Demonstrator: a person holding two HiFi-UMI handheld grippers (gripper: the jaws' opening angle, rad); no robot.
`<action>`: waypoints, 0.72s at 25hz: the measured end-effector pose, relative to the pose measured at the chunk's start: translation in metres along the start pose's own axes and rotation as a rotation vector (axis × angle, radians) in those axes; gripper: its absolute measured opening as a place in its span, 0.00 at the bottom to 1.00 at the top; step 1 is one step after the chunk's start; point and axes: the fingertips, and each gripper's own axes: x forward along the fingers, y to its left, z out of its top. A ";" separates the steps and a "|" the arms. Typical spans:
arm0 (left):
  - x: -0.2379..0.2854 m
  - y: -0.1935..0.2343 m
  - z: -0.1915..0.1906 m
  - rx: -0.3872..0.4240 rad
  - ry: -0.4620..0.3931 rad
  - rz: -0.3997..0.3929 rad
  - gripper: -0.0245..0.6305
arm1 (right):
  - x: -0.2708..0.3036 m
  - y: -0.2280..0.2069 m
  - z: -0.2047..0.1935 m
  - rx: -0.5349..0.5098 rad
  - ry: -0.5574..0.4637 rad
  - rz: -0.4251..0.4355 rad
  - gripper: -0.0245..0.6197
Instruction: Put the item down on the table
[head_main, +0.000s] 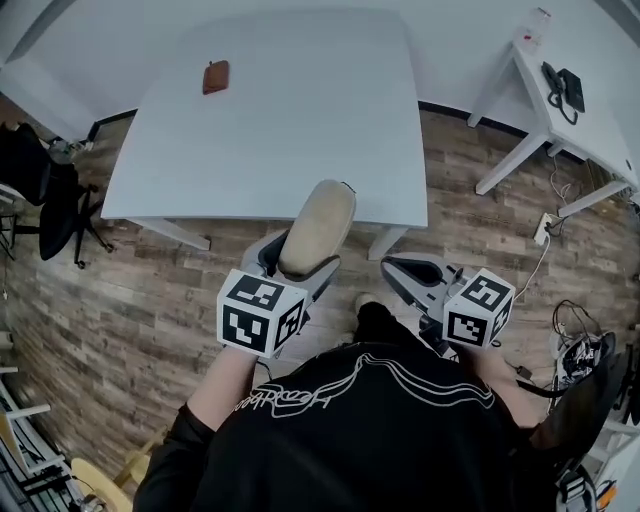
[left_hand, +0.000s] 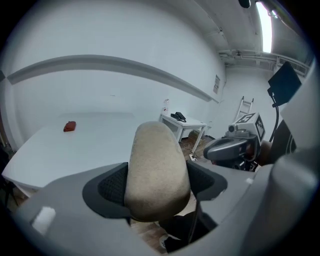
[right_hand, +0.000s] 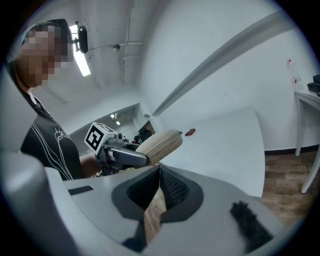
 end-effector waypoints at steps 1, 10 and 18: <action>0.011 0.008 0.006 0.005 0.005 0.006 0.60 | 0.003 -0.010 0.003 0.007 0.000 -0.004 0.05; 0.144 0.098 0.032 0.138 0.169 0.097 0.60 | 0.041 -0.128 0.046 0.086 0.011 -0.030 0.05; 0.248 0.151 0.022 0.211 0.303 0.096 0.60 | 0.084 -0.226 0.071 0.197 0.059 -0.022 0.05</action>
